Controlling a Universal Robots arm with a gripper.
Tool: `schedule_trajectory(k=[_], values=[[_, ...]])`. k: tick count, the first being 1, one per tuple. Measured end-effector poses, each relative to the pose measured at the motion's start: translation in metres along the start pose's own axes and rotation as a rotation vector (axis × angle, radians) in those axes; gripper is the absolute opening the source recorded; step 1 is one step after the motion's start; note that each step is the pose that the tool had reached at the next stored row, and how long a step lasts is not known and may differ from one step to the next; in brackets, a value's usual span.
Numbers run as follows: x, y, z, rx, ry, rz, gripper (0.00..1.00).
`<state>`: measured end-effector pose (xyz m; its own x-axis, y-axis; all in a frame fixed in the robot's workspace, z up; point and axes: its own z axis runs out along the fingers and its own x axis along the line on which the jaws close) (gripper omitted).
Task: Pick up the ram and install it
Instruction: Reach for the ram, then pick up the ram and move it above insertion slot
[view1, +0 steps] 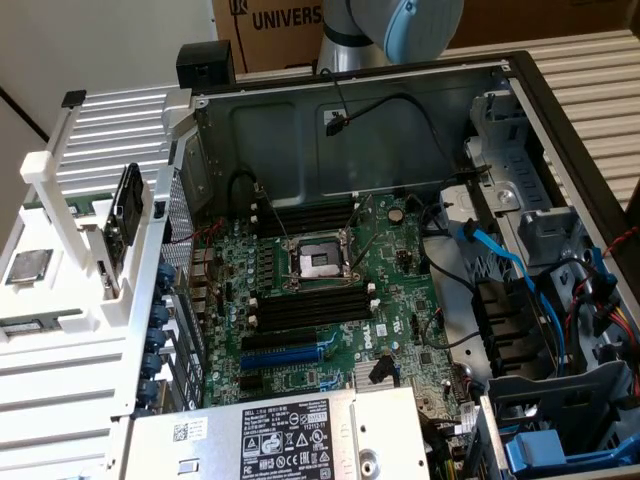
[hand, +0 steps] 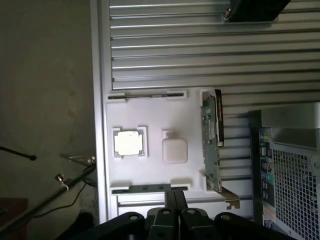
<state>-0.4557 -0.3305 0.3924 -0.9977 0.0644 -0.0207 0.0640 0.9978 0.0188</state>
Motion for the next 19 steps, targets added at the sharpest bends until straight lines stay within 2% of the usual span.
schedule_trajectory(k=[3, 19], values=[[0.0107, -0.0001, -0.0002, 0.0002, -0.0002, 0.000, 0.10], [0.0127, -0.0003, -0.0002, 0.0002, -0.0002, 0.000, 0.10]])
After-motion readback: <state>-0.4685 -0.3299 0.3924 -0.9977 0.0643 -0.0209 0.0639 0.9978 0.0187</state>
